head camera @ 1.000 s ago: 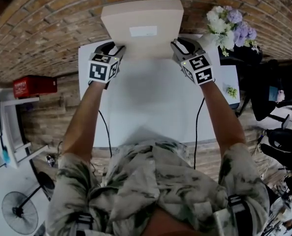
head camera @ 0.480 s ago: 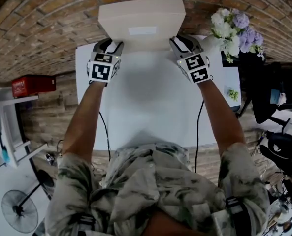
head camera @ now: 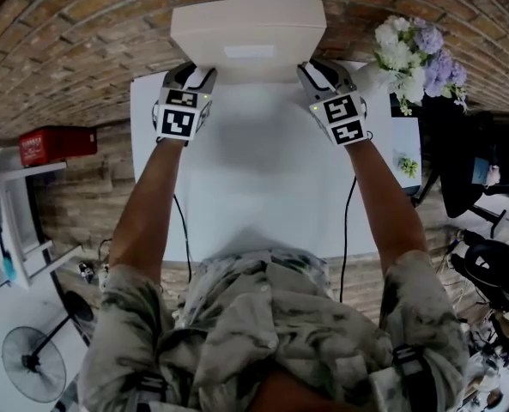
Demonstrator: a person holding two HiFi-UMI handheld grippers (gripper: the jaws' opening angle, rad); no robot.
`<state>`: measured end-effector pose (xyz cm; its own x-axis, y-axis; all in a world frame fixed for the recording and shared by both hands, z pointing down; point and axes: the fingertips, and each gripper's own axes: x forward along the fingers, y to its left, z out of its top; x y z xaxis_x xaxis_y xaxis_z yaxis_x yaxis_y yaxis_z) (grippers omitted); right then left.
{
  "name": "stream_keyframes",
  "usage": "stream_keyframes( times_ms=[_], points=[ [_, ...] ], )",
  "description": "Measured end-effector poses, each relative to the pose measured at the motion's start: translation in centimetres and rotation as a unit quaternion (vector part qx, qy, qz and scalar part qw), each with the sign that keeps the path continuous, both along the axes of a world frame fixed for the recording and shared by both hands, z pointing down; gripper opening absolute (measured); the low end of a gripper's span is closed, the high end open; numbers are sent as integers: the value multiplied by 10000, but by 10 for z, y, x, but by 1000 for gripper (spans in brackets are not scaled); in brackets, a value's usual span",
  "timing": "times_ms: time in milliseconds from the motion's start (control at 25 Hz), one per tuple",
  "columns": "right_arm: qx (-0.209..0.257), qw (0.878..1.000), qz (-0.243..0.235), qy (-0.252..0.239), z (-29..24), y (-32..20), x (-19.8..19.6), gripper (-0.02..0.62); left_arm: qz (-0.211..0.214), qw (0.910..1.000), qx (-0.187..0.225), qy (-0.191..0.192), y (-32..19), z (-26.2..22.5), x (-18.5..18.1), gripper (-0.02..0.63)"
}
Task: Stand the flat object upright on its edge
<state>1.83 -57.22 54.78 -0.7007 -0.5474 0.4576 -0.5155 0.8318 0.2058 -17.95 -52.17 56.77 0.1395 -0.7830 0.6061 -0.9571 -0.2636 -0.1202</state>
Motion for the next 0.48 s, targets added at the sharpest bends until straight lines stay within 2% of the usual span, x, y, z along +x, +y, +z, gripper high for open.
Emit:
stream_keyframes(
  times_ms=[480],
  points=[
    [-89,9999,100,-8,2,-3,-4,149,-297,9995,68,48,-3,-2,-6,178]
  ],
)
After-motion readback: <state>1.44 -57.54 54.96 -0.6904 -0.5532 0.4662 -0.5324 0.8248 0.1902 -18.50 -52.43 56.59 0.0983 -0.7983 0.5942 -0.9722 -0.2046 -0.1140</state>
